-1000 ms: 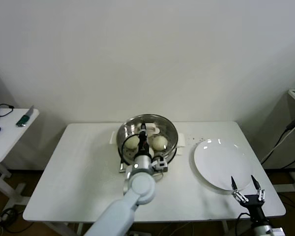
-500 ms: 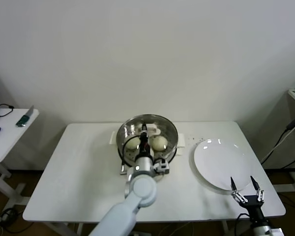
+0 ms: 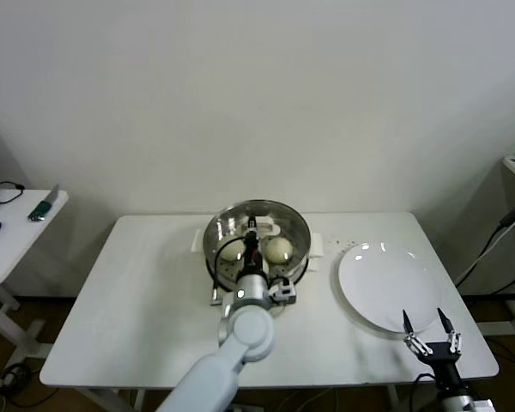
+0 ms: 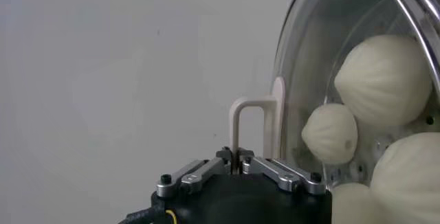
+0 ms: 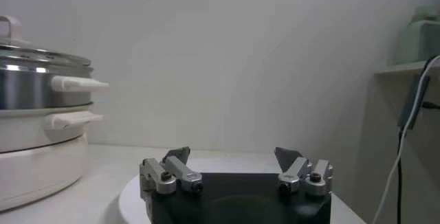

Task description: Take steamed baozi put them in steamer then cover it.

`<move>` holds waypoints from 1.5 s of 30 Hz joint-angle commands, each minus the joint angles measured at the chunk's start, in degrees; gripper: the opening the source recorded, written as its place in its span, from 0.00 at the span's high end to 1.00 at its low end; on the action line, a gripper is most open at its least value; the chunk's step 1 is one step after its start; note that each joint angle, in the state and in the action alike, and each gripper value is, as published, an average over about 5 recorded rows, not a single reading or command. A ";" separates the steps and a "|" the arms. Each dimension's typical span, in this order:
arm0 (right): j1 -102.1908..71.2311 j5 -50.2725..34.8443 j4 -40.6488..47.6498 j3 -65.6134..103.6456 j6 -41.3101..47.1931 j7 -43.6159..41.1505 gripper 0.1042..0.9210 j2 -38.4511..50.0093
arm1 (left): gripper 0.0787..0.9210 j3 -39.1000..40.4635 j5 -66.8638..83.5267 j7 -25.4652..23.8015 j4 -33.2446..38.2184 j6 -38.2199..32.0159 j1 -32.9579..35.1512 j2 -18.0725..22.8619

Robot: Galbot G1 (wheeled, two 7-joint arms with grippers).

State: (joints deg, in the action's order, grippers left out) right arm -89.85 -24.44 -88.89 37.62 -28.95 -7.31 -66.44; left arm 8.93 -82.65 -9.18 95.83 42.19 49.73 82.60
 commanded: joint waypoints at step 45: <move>-0.04 -1.14 -0.60 -0.79 2.36 -0.63 0.12 -0.65 | 0.21 -0.11 17.49 5.28 18.75 0.12 7.18 -11.26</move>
State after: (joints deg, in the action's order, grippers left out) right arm -89.88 -24.30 -88.88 37.01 -28.62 -7.79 -66.92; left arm 10.56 -76.90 -9.25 103.81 42.22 52.27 76.74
